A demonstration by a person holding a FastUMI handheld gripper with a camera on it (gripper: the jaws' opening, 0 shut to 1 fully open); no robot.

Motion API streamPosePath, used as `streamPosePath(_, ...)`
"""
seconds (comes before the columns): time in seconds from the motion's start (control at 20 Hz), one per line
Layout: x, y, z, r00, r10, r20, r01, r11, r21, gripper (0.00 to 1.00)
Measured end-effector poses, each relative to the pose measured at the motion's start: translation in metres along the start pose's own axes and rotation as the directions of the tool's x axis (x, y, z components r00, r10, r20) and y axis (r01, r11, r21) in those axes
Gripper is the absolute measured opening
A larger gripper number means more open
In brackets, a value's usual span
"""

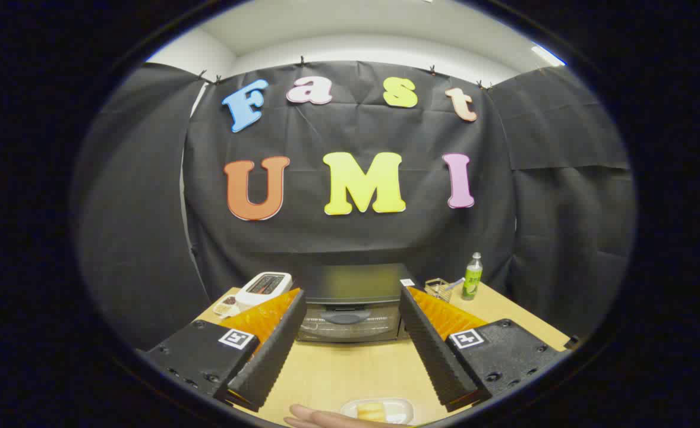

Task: Open the toaster oven, put the food inside, and close the toaster oven door.

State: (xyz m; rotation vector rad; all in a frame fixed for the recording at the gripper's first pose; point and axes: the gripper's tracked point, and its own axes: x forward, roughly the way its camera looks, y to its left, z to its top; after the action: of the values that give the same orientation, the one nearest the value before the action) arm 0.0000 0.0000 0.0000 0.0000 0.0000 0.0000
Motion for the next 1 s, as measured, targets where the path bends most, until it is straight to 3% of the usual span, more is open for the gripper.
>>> streamPosePath(0.65, 0.010, 0.007, -0.010, 1.000, 0.005, -0.004, -0.005, 0.999, -0.036, 1.00)
streamPosePath(1.0, 0.055, 0.007, -0.026, 0.999, -0.028, -0.016, 0.027, 0.995, -0.097, 1.00)
